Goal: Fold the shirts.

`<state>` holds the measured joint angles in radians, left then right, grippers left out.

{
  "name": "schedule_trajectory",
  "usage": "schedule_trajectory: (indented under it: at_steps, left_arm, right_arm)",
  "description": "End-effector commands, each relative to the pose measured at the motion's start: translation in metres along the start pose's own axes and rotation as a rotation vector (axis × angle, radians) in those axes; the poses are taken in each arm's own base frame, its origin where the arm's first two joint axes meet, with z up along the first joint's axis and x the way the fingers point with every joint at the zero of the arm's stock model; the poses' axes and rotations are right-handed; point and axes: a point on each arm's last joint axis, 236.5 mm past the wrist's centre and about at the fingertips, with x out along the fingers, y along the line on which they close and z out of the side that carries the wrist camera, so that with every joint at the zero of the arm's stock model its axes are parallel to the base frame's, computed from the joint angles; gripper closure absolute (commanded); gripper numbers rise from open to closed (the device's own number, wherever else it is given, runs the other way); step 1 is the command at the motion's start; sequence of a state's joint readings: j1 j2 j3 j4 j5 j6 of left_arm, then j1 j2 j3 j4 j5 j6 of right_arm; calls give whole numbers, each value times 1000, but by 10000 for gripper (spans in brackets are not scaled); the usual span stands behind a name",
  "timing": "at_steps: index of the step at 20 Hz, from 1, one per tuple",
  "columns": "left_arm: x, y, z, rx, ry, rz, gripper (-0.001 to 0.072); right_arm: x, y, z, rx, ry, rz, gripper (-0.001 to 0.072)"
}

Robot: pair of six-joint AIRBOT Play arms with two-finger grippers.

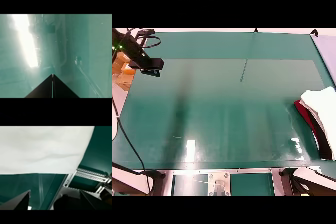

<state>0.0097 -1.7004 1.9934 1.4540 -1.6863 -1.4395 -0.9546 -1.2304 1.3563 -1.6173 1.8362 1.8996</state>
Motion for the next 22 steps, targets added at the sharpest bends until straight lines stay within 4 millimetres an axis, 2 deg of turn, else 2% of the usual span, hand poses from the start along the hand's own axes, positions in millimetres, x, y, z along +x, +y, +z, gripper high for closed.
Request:
schedule_trajectory:
  at_steps: [1,2,3,5,6,8,10,12,14,16,19,22]
  left_arm:
    - [0,-3,3,3,-15,-7,683]
    - [0,-7,2,5,-10,-26,683]
    - [-1,-16,0,8,-3,-63,684]
    - [-3,-30,-1,6,0,-123,684]
    - [-2,-34,-4,-4,15,-141,684]
    - [3,-50,-23,-24,69,-197,684]
    - [12,-65,-51,-10,117,-206,684]
    - [22,-85,-87,7,129,-210,684]
    - [34,-103,-128,16,136,-220,684]
    - [45,-112,-168,16,158,-237,684]
    - [51,-108,-192,12,181,-223,683]
    - [47,-112,-204,15,230,-239,683]
  right_arm:
    - [-39,64,11,-83,-72,251,215]
    - [-60,92,13,-145,-130,358,549]
    - [-83,126,11,-223,-189,470,686]
    - [-110,177,-8,-349,-255,590,693]
    - [-111,197,-22,-422,-270,599,694]
    - [-98,239,-67,-615,-254,602,695]
    - [-66,261,-117,-793,-226,547,695]
    - [-18,258,-161,-926,-186,445,696]
    - [33,241,-210,-1048,-130,377,697]
    - [72,229,-245,-1112,-101,375,697]
    - [98,224,-276,-1188,-71,375,695]
    - [101,221,-294,-1249,-58,368,694]
